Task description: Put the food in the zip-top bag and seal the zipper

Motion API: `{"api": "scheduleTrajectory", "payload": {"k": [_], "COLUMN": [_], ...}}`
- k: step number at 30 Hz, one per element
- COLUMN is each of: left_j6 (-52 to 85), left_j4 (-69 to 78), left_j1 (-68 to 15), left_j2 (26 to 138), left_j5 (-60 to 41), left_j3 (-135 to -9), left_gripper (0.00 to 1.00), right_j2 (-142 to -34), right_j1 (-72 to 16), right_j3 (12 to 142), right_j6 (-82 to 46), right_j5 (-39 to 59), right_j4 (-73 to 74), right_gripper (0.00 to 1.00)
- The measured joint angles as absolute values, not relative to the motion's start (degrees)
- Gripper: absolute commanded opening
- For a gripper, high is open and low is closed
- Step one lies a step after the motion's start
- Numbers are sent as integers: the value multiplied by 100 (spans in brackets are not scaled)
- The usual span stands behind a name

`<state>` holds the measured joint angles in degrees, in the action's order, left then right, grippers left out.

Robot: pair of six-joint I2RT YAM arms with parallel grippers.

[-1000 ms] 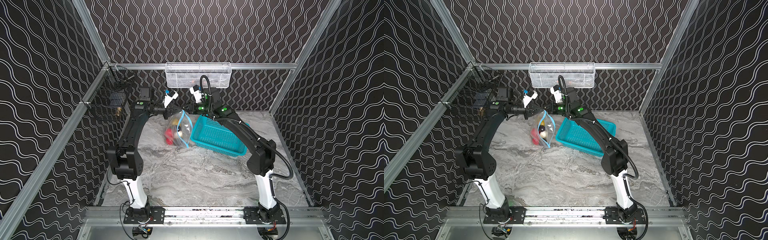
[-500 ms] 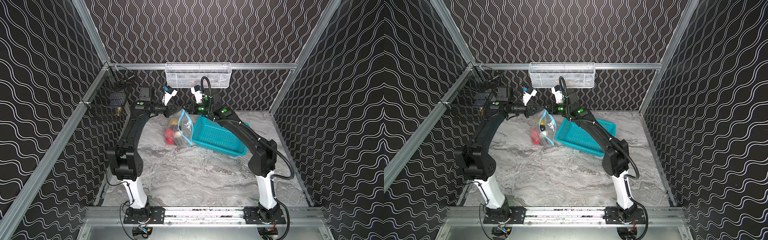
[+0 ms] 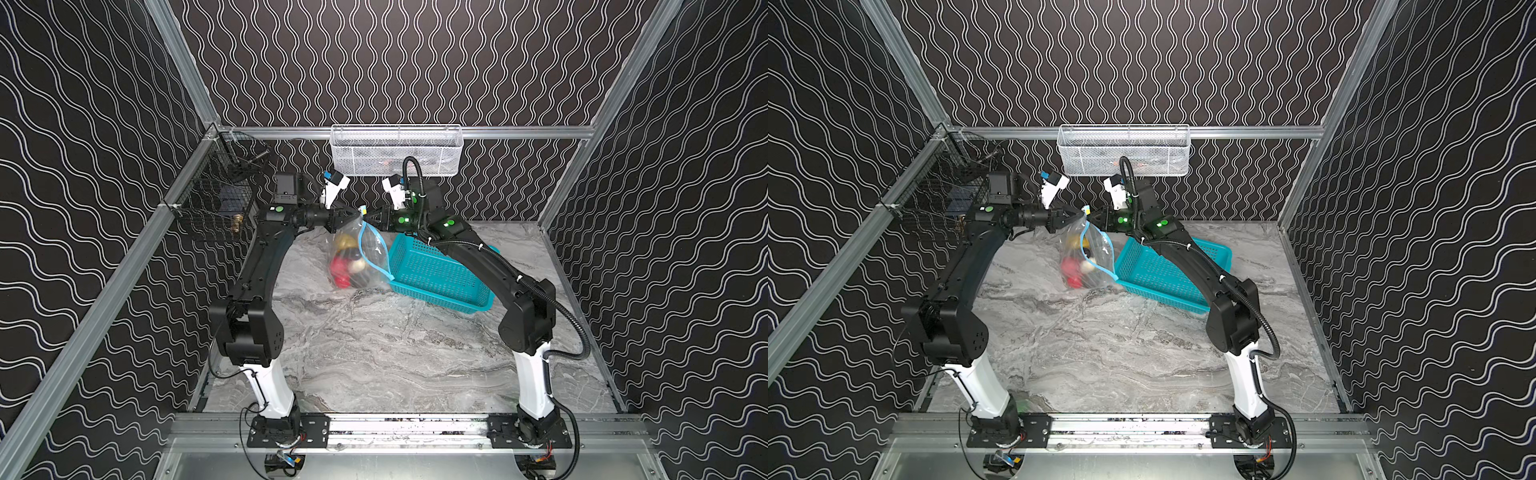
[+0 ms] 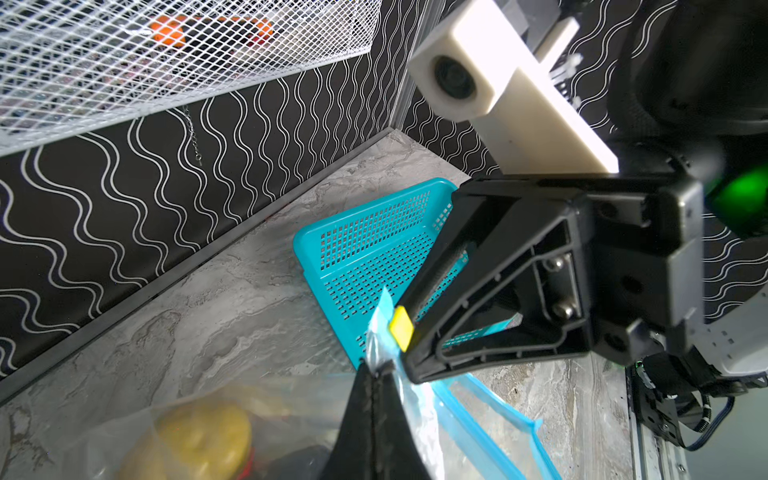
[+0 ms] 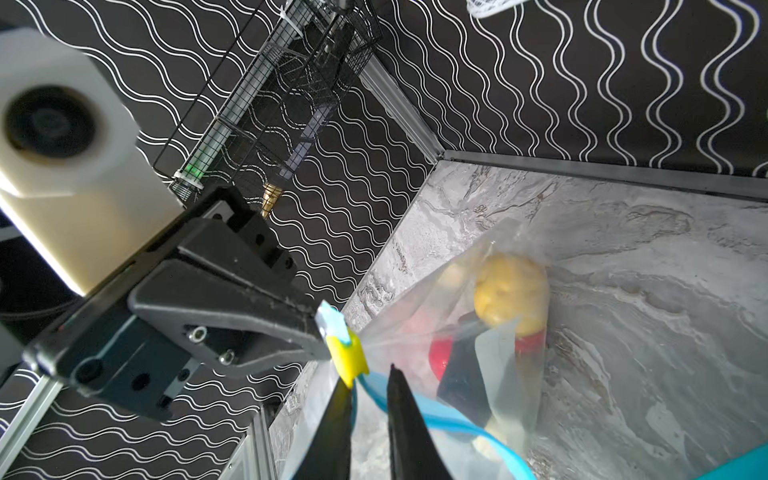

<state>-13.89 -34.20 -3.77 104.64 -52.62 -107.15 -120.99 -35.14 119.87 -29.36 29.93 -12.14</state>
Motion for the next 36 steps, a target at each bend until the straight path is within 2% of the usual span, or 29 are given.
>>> {"api": "scheduleTrajectory", "payload": {"k": [9, 14, 18, 36], "left_j6": [-1396, -1396, -1396, -1194], "left_j4": [-3393, -3393, -3391, -3393], "left_j1": [-377, -377, -377, -386], "left_j2": [10381, 10337, 10331, 10440], "left_j5": [-5352, -5374, -5402, -5426], "left_j3": [-10549, -10538, -10516, -10591], "left_gripper": [0, 0, 0, 0], "right_j2": [-11959, -12009, -12066, -11939], "right_j1": [-3516, -3518, -3518, -3516], "right_j3": [11876, 12051, 12108, 11828], "right_j6": [-3046, -3070, -3085, -3083], "right_j5": [3140, 3159, 3173, 3039], "right_j4": [-930, -893, -882, -792], "right_gripper": [26, 22, 13, 9]}}
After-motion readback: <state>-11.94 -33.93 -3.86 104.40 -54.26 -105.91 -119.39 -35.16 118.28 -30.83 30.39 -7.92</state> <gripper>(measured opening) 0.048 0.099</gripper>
